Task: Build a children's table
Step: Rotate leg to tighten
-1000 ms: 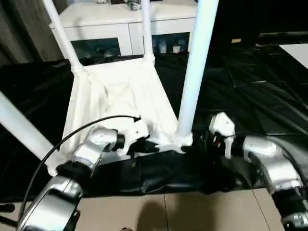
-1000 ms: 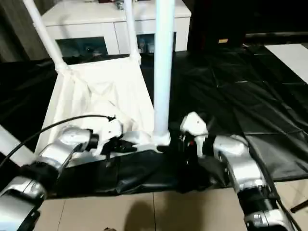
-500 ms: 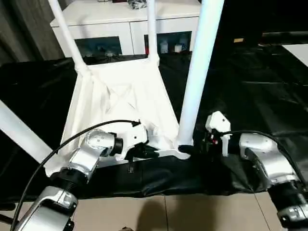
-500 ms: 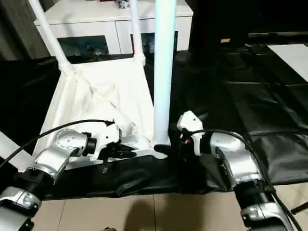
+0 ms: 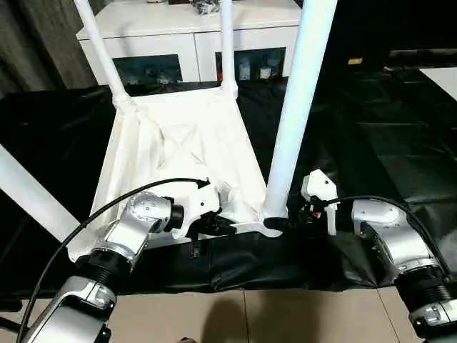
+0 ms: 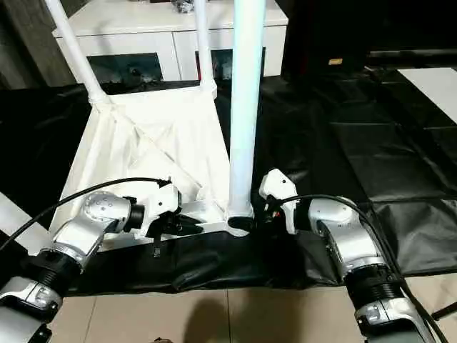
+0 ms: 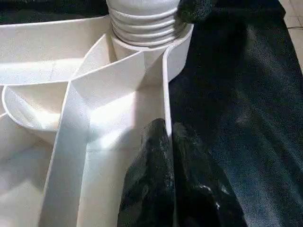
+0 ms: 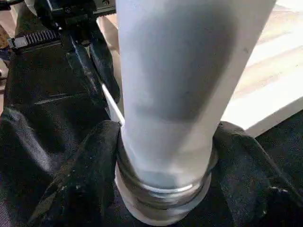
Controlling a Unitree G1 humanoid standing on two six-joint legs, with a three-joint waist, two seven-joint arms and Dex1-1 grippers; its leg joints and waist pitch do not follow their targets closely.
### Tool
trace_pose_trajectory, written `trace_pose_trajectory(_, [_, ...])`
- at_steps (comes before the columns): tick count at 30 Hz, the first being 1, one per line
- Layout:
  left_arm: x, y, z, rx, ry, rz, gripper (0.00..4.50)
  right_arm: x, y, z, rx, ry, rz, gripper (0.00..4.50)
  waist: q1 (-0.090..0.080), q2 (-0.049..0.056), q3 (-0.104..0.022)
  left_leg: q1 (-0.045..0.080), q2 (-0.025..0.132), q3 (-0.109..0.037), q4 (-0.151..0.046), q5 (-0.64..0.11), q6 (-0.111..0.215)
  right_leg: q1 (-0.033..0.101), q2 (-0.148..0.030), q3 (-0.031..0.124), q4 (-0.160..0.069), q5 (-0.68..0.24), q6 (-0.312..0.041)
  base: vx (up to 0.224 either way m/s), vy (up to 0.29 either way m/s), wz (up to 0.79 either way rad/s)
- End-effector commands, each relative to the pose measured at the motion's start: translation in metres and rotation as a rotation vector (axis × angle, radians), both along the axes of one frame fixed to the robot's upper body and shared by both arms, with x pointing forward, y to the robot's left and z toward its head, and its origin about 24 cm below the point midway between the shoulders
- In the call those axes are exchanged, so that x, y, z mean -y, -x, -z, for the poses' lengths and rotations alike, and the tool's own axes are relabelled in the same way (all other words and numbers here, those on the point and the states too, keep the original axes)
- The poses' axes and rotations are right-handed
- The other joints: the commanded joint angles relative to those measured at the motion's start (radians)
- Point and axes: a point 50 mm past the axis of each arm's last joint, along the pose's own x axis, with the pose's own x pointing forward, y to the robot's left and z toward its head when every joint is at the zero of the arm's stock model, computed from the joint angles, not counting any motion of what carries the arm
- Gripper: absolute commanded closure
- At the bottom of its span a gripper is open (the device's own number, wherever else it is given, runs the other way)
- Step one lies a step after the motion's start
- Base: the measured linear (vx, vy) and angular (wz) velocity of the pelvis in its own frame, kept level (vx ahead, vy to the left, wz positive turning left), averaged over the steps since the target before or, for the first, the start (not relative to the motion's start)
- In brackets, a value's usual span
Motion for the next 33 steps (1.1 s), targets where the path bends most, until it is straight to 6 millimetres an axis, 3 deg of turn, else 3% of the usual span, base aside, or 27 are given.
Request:
trace_pose_trajectory(1, [0.002,0.006,0.01,-0.034,-0.029,0.023,4.5,-0.006,-0.001,0.001,-0.002,0.017,-0.033,1.84,-0.001,-0.026,-0.065,0.019,0.049,-0.02,-0.069,-0.208,0.087,0.041,-0.048,0.026,-0.065,-0.184,-0.248,0.0,0.0,0.0])
trace_pose_trajectory(5, [0.0,0.007,0.013,-0.037,-0.043,0.019,4.5,-0.006,0.001,0.005,-0.009,0.015,-0.02,1.86,0.0,-0.026,-0.065,0.019,0.05,-0.02,-0.069,-0.206,0.088,0.04,-0.048,0.026,-0.064,-0.176,-0.248,0.0,0.0,0.0])
trace_pose_trajectory(8, [-0.002,0.008,0.018,-0.042,-0.069,-0.029,4.5,-0.005,-0.002,0.016,-0.007,0.001,0.113,1.86,-0.006,-0.025,-0.064,0.018,0.049,-0.02,-0.07,-0.218,0.081,0.039,-0.049,0.026,-0.066,-0.186,-0.248,0.0,0.0,0.0])
trace_pose_trajectory(11, [0.001,0.003,0.021,-0.053,-0.067,-0.131,4.5,-0.008,-0.006,0.025,-0.019,-0.033,0.268,1.87,-0.019,-0.028,-0.057,0.021,0.048,-0.025,-0.082,-0.299,0.04,0.037,-0.048,0.026,-0.077,-0.304,-0.22,0.0,0.0,0.0])
trace_pose_trajectory(14, [0.014,-0.004,0.021,-0.042,-0.043,-0.225,4.5,-0.021,-0.007,0.031,-0.031,-0.069,0.397,1.87,-0.035,-0.029,-0.051,0.029,0.046,-0.031,-0.09,-0.39,-0.001,0.029,-0.046,0.025,-0.09,-0.419,-0.182,-0.017,0.002,-0.01])
trace_pose_trajectory(16, [0.025,-0.01,0.02,-0.023,-0.047,-0.283,4.5,-0.033,-0.008,0.034,-0.019,-0.068,0.48,1.88,-0.041,-0.028,-0.049,0.032,0.045,-0.034,-0.093,-0.422,-0.016,0.024,-0.046,0.025,-0.097,-0.452,-0.164,0.0,0.0,0.0])
trace_pose_trajectory(17, [0.031,-0.015,0.018,-0.017,-0.049,-0.322,4.5,-0.038,-0.009,0.036,-0.019,-0.061,0.523,1.88,-0.042,-0.021,-0.049,0.036,0.043,-0.035,-0.093,-0.443,-0.027,0.02,-0.046,0.024,-0.1,-0.478,-0.151,0.0,0.0,0.0])
trace_pose_trajectory(19, [0.042,-0.022,0.014,-0.003,-0.048,-0.404,4.5,-0.046,-0.012,0.039,-0.007,-0.031,0.608,1.88,-0.048,-0.025,-0.048,0.033,0.042,-0.038,-0.098,-0.457,-0.035,0.023,-0.046,0.022,-0.104,-0.488,-0.137,0.0,0.0,0.0])
trace_pose_trajectory(21, [0.052,-0.027,0.01,0.001,-0.048,-0.461,4.5,-0.053,-0.016,0.04,-0.002,-0.024,0.684,1.88,-0.049,-0.017,-0.048,0.041,0.039,-0.04,-0.097,-0.491,-0.04,0.016,-0.046,0.02,-0.114,-0.511,-0.122,0.0,0.0,0.0])
trace_pose_trajectory(22, [0.058,-0.029,0.009,0.006,-0.05,-0.481,4.5,-0.059,-0.017,0.041,-0.007,-0.019,0.695,1.88,-0.051,-0.02,-0.048,0.04,0.038,-0.04,-0.097,-0.492,-0.038,0.017,-0.045,0.02,-0.115,-0.506,-0.121,0.0,0.0,0.0])
trace_pose_trajectory(25, [0.068,-0.03,0.008,0.029,-0.072,-0.486,4.5,-0.074,-0.018,0.038,0.091,0.057,0.615,1.88,-0.053,-0.009,-0.051,0.034,0.039,-0.044,-0.103,-0.491,-0.037,0.024,-0.044,0.015,-0.115,-0.441,-0.123,0.0,0.0,0.0])
trace_pose_trajectory(27, [0.07,-0.029,0.008,0.035,-0.073,-0.474,4.5,-0.076,-0.018,0.033,0.08,-0.002,0.619,1.88,-0.051,-0.014,-0.052,0.037,0.037,-0.039,-0.101,-0.488,-0.018,0.022,-0.044,0.02,-0.117,-0.401,-0.136,0.0,0.0,0.0])
trace_pose_trajectory(28, [0.069,-0.028,0.008,0.037,-0.068,-0.456,4.5,-0.074,-0.02,0.025,0.051,-0.115,0.643,1.53,-0.051,-0.015,-0.053,0.035,0.036,-0.038,-0.101,-0.482,-0.012,0.023,-0.045,0.02,-0.116,-0.392,-0.14,0.0,0.0,0.0])
trace_pose_trajectory(29, [0.068,-0.028,0.007,0.042,-0.066,-0.442,4.5,-0.072,-0.019,0.022,0.043,-0.142,0.628,1.32,-0.048,-0.008,-0.053,0.036,0.038,-0.037,-0.1,-0.479,-0.006,0.022,-0.045,0.022,-0.116,-0.381,-0.146,0.0,0.0,0.0])
trace_pose_trajectory(33, [0.058,-0.027,0.006,0.053,-0.069,-0.398,4.5,-0.059,-0.022,0.014,0.063,-0.165,0.602,0.91,-0.044,-0.012,-0.057,0.027,0.04,-0.035,-0.1,-0.432,0.008,0.031,-0.047,0.022,-0.106,-0.314,-0.167,0.0,0.0,0.0])
